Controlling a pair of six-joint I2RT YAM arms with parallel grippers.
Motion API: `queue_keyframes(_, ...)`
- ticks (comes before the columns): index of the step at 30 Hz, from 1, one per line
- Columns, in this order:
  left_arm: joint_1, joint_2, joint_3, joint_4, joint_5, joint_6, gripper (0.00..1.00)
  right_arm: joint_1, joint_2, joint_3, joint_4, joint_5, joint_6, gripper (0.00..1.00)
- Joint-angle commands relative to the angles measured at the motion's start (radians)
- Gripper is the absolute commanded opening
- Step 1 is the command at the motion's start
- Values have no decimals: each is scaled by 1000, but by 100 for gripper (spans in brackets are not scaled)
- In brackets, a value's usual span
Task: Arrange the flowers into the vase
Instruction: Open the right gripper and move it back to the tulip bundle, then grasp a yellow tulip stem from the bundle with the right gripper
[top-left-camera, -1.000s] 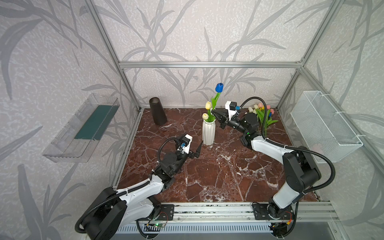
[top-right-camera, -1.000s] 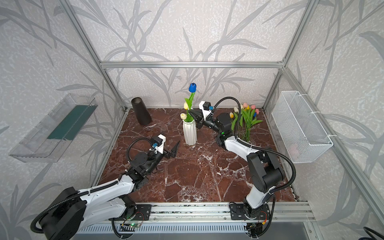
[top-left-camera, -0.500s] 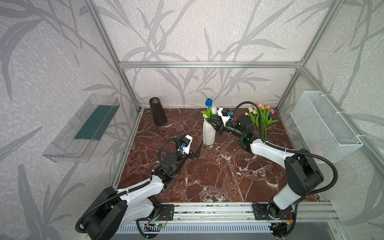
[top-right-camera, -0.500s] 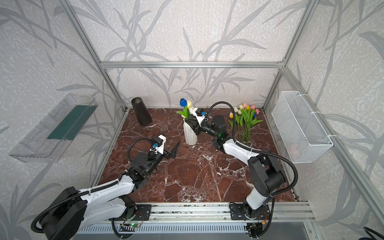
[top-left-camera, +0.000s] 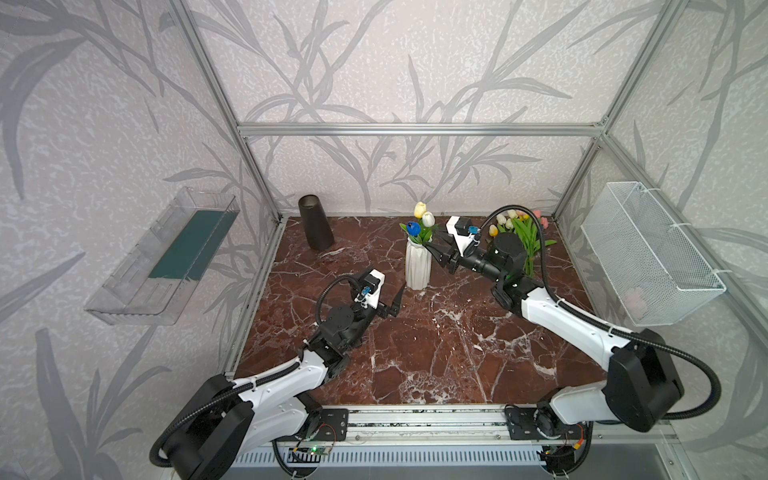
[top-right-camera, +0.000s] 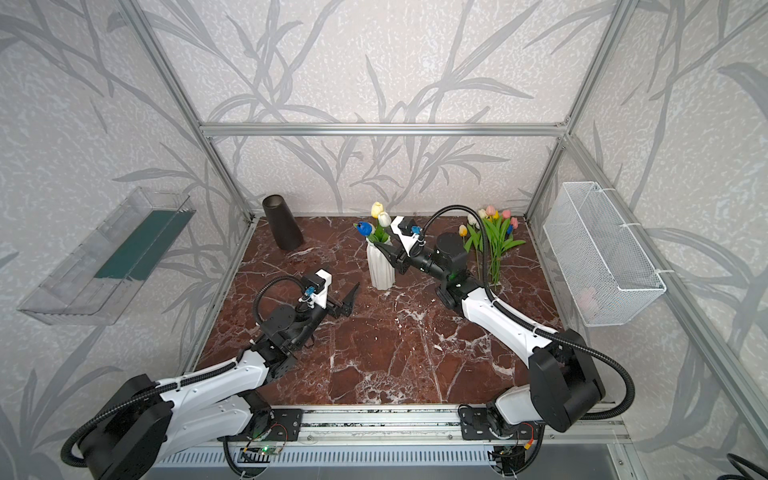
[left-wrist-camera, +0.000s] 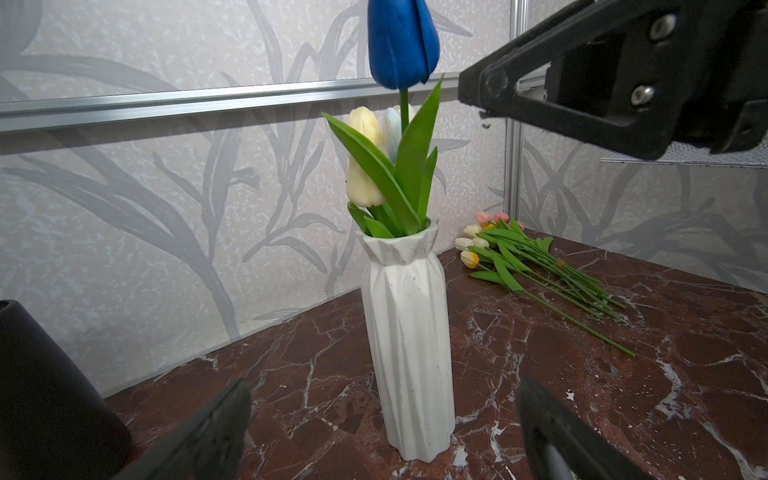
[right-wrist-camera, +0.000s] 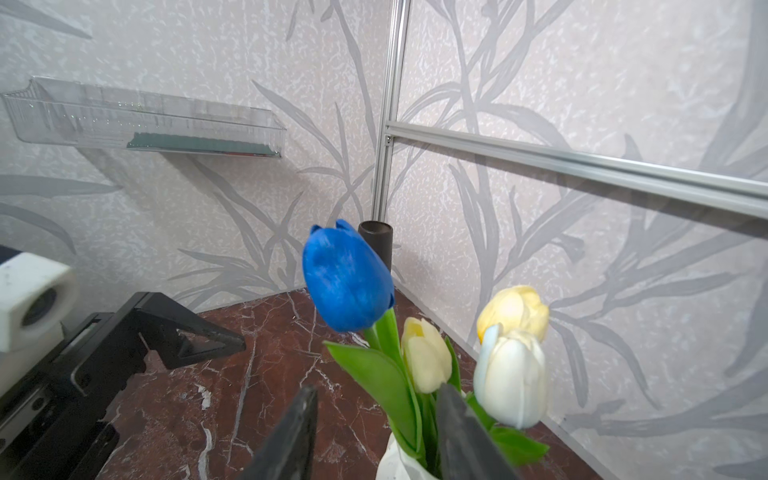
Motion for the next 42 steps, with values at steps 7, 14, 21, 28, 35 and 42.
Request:
queue_keyframes(7, 1, -26, 37, -114, 169, 22, 99, -164, -46, 110, -369, 216, 110, 43)
queue_keyframes(14, 1, 46, 113, -251, 376, 66, 99, -391, 179, 293, -893, 347, 211, 38)
queue_keyframes(21, 0, 125, 125, -220, 401, 47, 99, -459, 412, 414, -1131, 480, 185, 39)
queue_keyframes(28, -1, 149, 126, -195, 410, 32, 99, -463, 659, 639, -1338, 505, 169, 36)
queue_keyframes(35, 0, 139, 118, -195, 409, 22, 99, -486, 793, 779, -1369, 454, 177, 36)
queue_keyframes(42, -1, 124, 112, -196, 398, 17, 99, -490, 888, 860, -1408, 462, 173, 33)
